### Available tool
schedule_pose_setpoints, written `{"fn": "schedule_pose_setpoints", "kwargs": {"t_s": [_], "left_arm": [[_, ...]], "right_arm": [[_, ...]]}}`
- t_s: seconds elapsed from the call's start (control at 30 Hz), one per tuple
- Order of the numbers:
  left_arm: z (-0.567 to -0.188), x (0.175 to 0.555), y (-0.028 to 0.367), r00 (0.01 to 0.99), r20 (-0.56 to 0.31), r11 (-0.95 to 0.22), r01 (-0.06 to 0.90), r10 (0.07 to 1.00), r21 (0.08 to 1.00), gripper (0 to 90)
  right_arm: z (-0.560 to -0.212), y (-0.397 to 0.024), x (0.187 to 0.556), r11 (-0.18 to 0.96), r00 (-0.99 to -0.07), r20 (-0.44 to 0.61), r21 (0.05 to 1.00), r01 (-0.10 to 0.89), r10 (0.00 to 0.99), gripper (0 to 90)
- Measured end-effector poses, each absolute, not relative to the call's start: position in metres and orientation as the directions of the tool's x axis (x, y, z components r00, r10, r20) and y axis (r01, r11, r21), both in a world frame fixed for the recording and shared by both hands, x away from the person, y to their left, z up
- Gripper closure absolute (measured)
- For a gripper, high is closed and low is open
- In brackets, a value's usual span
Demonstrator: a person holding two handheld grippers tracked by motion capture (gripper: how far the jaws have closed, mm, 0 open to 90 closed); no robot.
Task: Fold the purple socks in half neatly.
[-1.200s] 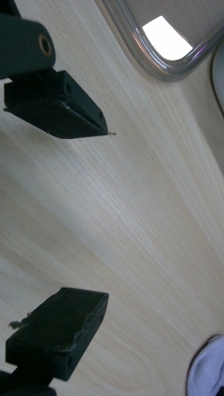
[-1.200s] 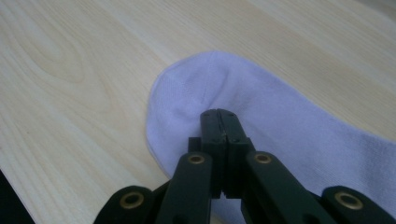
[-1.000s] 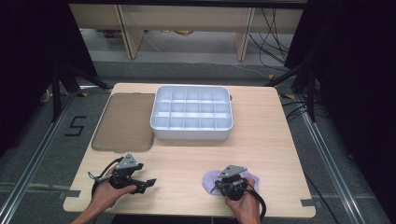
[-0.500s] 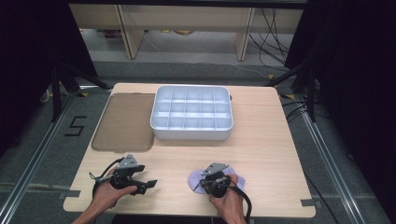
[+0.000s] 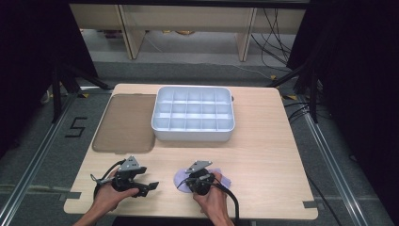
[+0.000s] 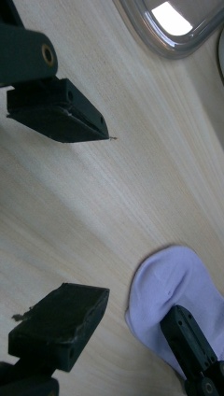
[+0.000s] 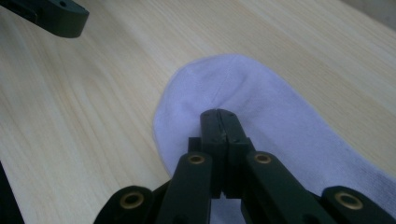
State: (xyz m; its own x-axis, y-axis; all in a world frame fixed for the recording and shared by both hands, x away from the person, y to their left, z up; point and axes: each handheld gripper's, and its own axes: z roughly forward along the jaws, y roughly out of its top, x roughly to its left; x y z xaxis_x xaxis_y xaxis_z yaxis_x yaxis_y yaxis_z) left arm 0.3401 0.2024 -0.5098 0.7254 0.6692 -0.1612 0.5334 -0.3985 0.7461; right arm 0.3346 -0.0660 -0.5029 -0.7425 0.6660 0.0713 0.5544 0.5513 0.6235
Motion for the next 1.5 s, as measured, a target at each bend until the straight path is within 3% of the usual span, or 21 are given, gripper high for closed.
{"fn": "schedule_pose_setpoints", "kwargs": {"t_s": [0.6,0.9,1.2,1.4,1.5], "left_arm": [[-0.510,0.339,0.200,0.732,-0.163,-0.397,0.526,0.661,0.752,20.5],[-0.509,0.342,0.192,0.743,-0.188,-0.389,0.527,0.642,0.756,20.7],[-0.509,0.346,0.162,0.783,-0.190,-0.434,0.508,0.592,0.744,34.9],[-0.509,0.348,0.156,0.815,-0.079,-0.524,0.440,0.574,0.730,44.7],[-0.511,0.346,0.153,0.796,-0.116,-0.485,0.470,0.594,0.738,48.3]], "right_arm": [[-0.504,-0.036,0.336,0.586,-0.809,0.095,0.642,0.495,0.580,90.0],[-0.476,-0.077,0.335,0.495,-0.771,0.089,0.719,0.488,0.631,90.0],[-0.471,-0.131,0.327,0.447,-0.719,0.101,0.722,0.529,0.688,88.1],[-0.471,-0.135,0.324,0.443,-0.716,0.097,0.726,0.526,0.691,85.4],[-0.470,-0.134,0.323,0.444,-0.715,0.101,0.722,0.531,0.692,84.8]]}}
